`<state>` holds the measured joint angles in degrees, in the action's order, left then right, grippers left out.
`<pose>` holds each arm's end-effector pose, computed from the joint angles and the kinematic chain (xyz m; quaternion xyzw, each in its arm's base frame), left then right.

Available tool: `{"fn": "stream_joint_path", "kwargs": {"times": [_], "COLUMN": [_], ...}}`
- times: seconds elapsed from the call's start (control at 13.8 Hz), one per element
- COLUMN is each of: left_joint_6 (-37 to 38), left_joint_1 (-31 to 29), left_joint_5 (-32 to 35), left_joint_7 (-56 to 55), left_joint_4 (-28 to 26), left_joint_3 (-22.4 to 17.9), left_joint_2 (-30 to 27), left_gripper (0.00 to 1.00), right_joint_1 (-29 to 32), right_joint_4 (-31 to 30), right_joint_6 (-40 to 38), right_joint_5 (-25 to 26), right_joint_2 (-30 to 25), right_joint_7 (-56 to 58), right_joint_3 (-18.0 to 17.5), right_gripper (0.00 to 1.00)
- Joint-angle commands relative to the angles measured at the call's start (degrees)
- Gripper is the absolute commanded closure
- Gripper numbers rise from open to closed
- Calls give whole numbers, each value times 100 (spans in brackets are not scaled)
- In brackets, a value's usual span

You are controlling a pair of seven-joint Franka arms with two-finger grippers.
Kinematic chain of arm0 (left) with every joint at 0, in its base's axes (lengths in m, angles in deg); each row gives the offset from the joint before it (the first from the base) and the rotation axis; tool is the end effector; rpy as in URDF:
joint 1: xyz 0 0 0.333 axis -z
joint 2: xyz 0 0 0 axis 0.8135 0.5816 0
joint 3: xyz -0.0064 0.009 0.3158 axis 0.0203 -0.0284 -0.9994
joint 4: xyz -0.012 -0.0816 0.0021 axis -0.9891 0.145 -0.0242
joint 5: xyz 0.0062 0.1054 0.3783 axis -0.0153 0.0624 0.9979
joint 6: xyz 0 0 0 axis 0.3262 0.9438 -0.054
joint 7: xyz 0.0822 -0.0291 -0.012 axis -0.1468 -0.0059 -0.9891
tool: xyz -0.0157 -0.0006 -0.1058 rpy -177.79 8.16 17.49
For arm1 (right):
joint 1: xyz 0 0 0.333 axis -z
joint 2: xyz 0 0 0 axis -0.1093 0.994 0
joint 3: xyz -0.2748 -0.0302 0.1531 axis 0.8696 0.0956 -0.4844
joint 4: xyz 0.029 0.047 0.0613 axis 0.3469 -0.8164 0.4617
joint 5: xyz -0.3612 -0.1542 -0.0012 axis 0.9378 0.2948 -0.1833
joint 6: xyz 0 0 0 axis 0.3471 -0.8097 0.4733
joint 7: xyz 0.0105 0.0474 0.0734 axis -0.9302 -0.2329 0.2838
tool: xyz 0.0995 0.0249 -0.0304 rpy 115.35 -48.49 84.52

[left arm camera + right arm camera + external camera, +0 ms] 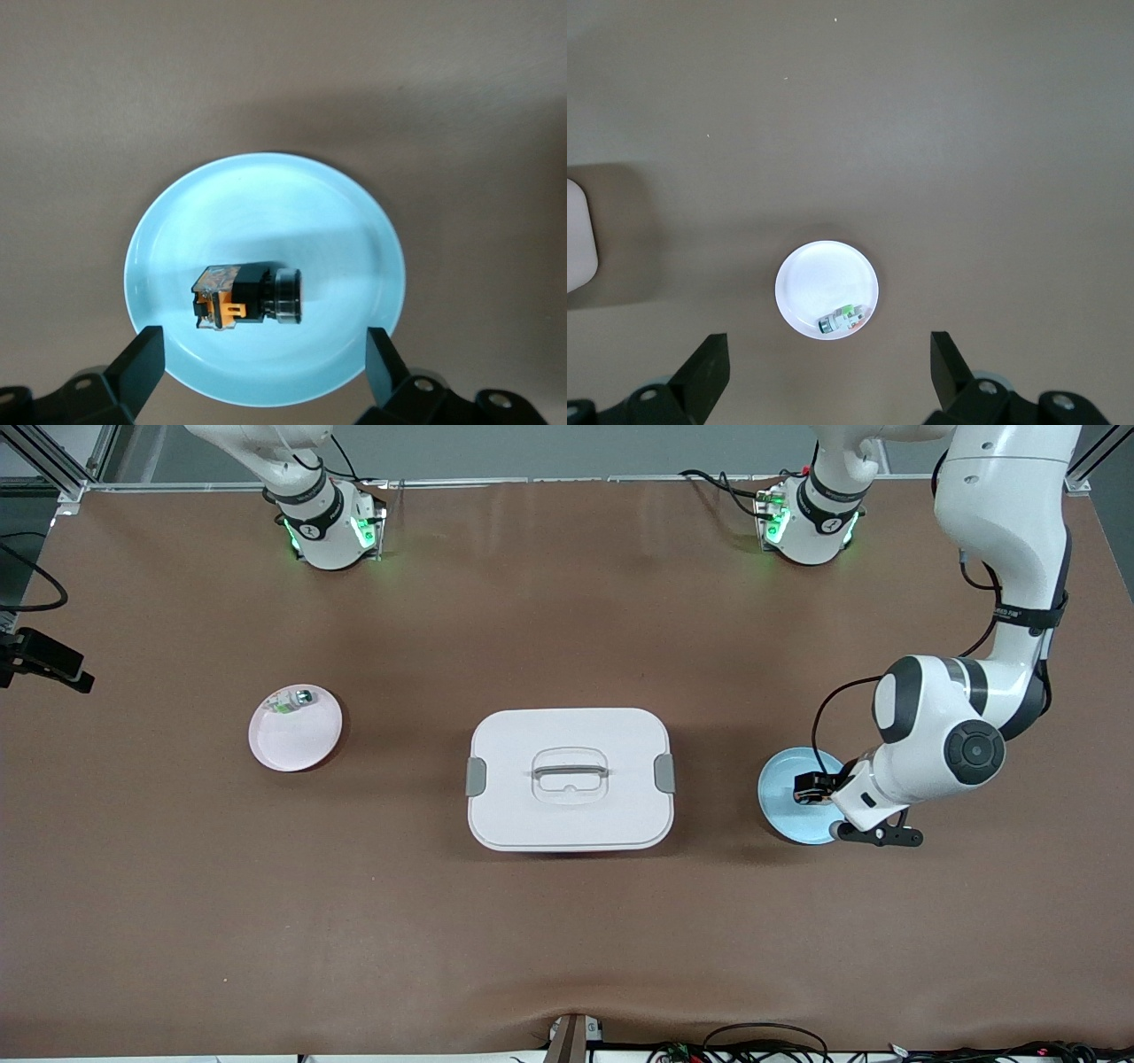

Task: Transfer orange switch to right arm and place
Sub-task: 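Lower the left gripper over the orange switch on the blue plate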

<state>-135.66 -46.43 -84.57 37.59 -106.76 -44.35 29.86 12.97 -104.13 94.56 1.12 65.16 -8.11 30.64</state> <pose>0.6277 -0.0870 0.2578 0.9966 -0.0461 -0.0615 0.0299 0.5709 -0.0560 0.6382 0.9992 -0.0396 0.0059 0.0027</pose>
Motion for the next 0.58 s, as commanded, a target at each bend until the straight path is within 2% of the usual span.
{"fn": "stream_joint_path", "kwargs": {"times": [0.0,0.15,0.36,0.51], "left_joint_6": [-190,-234,-383,-436], "left_joint_1": [-107,-124,-160,-160], "left_joint_5": [10,2,-498,-570], "left_joint_7": [70,61,61,61], "left_joint_4": [-182,-209,-191,-174], "left_joint_3": [43,43,43,43], "left_joint_2": [44,123,272,299], "left_gripper": [0,0,0,0], "right_joint_1": [60,95,87,87], "right_joint_4": [-132,-220,-344,-361], "right_joint_6": [81,160,257,275], "right_joint_5": [-228,-229,-229,-229], "right_joint_2": [-193,-237,-290,-299], "right_joint_7": [9,9,9,9], "right_joint_3": [16,16,16,7], "right_gripper": [0,0,0,0]}}
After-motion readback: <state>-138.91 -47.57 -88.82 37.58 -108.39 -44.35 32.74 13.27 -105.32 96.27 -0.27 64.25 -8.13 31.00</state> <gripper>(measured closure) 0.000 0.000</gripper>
